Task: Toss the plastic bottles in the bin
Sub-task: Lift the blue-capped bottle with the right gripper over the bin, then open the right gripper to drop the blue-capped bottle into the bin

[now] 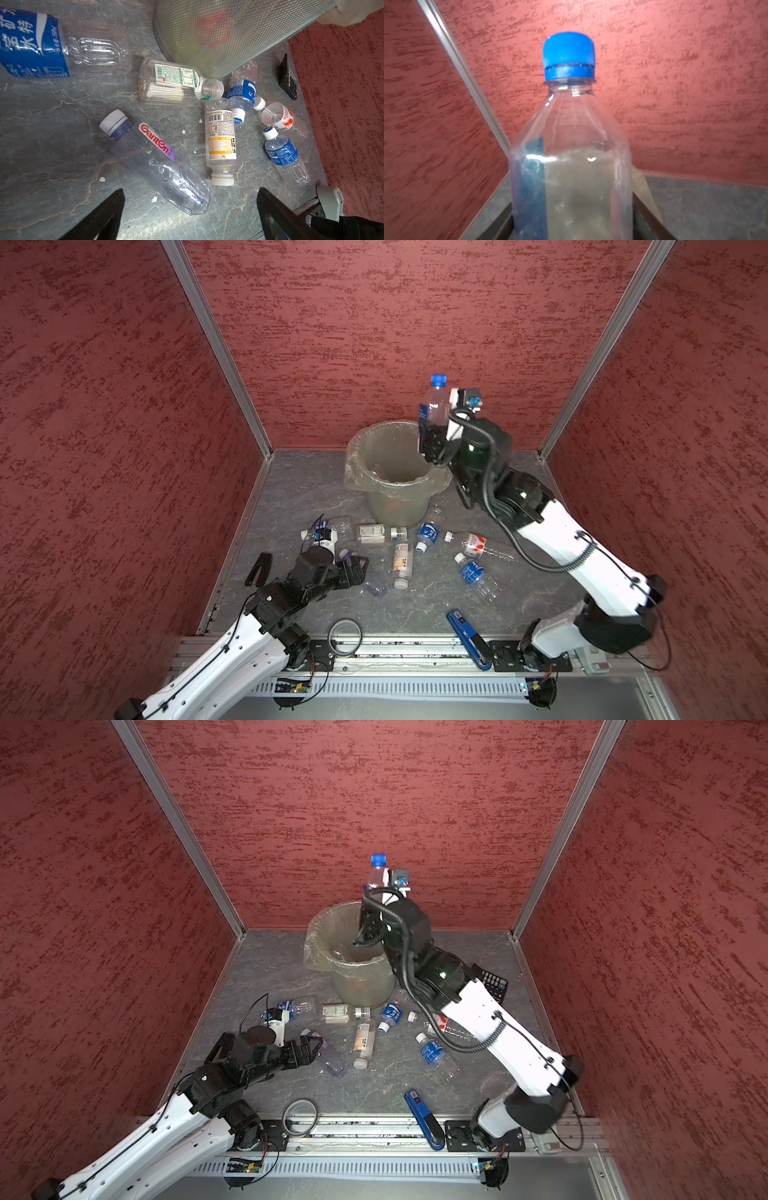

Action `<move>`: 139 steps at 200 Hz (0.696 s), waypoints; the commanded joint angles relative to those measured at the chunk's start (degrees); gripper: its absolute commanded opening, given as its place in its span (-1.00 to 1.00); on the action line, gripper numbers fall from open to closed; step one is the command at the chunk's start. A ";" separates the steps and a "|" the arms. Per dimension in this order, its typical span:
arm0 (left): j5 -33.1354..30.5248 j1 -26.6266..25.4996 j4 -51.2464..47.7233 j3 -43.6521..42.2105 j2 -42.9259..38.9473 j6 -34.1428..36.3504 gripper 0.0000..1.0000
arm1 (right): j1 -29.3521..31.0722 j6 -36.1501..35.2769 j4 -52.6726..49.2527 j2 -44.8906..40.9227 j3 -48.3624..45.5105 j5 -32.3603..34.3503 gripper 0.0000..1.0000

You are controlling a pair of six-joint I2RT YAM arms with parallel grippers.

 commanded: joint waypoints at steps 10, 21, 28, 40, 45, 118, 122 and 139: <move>-1.04 -0.89 -1.60 2.98 -0.14 -0.10 0.99 | -4.91 -1.37 -7.62 15.09 21.37 -6.58 0.86; -1.08 -0.98 -2.14 3.20 -0.31 -0.20 0.99 | -5.10 -2.35 -9.25 18.33 27.45 -5.29 0.95; -1.08 -1.11 -2.51 3.24 -0.38 -0.25 0.99 | -5.20 -2.95 -10.76 19.90 31.02 -4.78 0.96; -1.12 -1.43 -2.96 3.35 -0.67 -0.49 0.99 | -5.29 -3.93 -13.15 21.28 35.38 -3.49 0.97; -1.26 -1.60 -3.10 3.23 -0.91 -0.71 0.99 | -5.29 -4.13 -13.60 21.01 35.65 -3.28 0.97; -3.84 -4.43 -3.76 1.78 -1.18 -4.06 0.99 | -5.12 -3.00 -5.64 -1.86 7.10 -5.24 0.96; -4.01 -4.55 -3.76 1.86 -1.10 -4.34 0.99 | -5.15 -2.89 -5.42 -2.68 5.85 -5.17 0.97; -4.91 -4.74 -4.01 1.91 -0.87 -5.51 0.99 | -5.16 -2.40 -4.90 -5.90 1.79 -5.24 0.96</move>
